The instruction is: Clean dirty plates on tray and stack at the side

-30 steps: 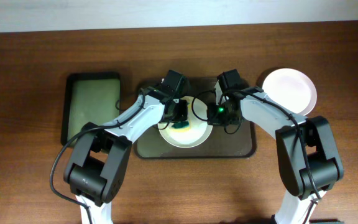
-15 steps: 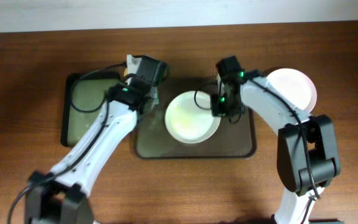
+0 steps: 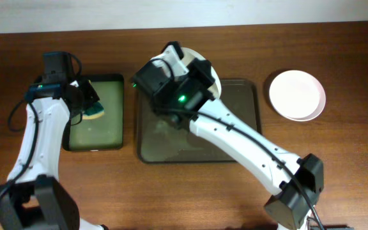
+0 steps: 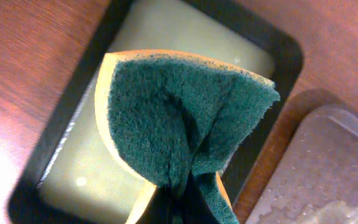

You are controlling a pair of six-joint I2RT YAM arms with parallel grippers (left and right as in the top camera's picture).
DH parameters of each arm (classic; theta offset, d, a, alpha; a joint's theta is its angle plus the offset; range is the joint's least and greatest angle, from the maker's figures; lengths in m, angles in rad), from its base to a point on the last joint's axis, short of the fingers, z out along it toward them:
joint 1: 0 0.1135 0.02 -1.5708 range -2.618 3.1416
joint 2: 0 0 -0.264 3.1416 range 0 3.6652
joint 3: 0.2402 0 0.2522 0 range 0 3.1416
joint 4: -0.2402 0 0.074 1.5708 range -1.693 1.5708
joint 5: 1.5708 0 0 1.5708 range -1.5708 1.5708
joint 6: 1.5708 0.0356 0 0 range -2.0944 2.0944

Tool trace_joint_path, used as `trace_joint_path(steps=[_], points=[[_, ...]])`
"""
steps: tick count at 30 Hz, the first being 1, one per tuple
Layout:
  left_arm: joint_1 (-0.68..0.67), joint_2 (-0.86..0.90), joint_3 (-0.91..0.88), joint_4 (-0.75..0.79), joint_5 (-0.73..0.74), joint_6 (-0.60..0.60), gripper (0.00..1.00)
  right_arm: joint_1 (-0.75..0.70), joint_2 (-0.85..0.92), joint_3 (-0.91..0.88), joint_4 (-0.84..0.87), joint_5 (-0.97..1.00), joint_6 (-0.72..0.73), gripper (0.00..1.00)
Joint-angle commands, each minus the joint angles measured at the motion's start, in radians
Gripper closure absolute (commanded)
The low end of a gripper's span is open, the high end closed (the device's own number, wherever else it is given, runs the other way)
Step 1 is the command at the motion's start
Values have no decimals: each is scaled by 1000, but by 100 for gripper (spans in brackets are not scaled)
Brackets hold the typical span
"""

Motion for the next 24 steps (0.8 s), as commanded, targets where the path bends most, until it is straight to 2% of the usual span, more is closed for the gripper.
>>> trace_joint_path(steps=[1,7,8,9,10,11,12,13,15,17,20,22,23,24], points=[[6,117,0,36,32,16,100,54,-23,19,14,185,-145,96],[64,239,0,59,32,17,100,77,-23,19,14,177,-140,96],[66,245,0,59,33,17,96,77,-23,19,14,166,-140,96],[66,250,0,57,33,17,90,77,-23,19,14,148,-140,96],[65,253,0,56,33,16,78,77,-23,19,14,132,-140,96],[65,253,0,54,33,16,60,77,-23,19,14,128,-133,96],[65,252,0,53,48,17,37,77,-23,19,14,129,-133,96],[65,252,0,53,64,17,27,77,-23,19,14,129,-133,96],[65,247,18,40,111,66,20,77,-23,19,14,129,-133,96],[65,214,70,-21,118,87,18,77,-23,19,17,129,-133,96],[64,103,163,-127,118,87,25,73,-23,19,33,128,-106,96],[64,-12,185,-154,118,87,25,57,-23,19,32,97,0,96],[64,-71,185,-153,118,87,0,42,-23,16,29,-72,29,96],[64,-99,185,-153,118,87,1,29,-23,10,24,-214,28,96]])
